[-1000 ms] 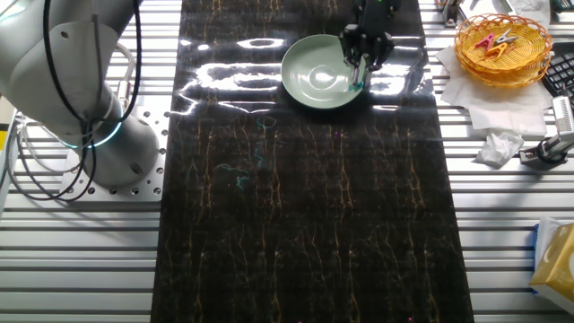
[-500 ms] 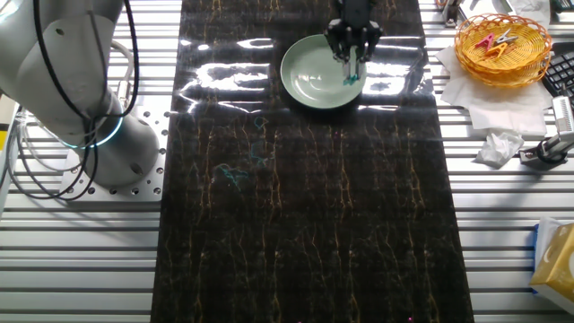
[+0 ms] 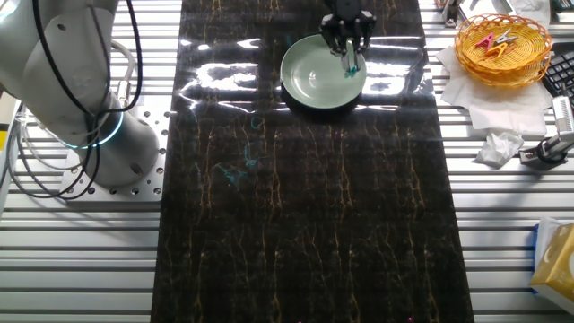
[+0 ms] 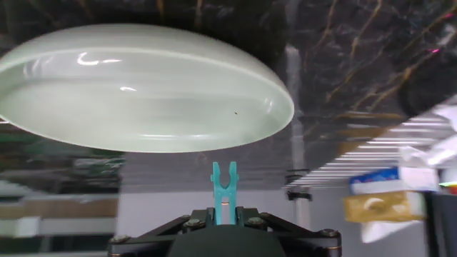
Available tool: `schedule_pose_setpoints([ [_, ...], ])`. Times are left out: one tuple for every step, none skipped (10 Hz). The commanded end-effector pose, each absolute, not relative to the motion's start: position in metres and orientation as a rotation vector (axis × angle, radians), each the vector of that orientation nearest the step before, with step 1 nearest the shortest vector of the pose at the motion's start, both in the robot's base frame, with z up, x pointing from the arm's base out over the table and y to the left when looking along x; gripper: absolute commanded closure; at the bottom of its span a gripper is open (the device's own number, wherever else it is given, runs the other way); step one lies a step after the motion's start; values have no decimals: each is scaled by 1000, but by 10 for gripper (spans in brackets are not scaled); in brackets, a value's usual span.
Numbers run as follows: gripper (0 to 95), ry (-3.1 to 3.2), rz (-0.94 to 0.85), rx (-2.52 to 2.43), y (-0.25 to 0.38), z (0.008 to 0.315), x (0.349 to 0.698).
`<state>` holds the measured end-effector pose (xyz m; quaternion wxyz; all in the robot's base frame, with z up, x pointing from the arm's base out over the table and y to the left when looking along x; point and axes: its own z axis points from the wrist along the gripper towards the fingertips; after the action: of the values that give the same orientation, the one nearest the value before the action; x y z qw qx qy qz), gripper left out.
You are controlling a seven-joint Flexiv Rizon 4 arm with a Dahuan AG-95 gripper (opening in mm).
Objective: Use a clamp
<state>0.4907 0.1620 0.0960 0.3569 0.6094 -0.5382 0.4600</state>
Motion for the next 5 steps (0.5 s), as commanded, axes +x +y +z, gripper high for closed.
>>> schedule_pose_setpoints([
  [950, -1394, 1305, 1612, 165, 87, 487],
  [950, -1397, 1332, 1617, 169, 86, 486],
  [950, -1398, 1346, 1619, 173, 84, 487],
  [950, -1392, 1359, 1624, 178, 82, 488],
  [950, -1389, 1367, 1627, 180, 83, 490],
])
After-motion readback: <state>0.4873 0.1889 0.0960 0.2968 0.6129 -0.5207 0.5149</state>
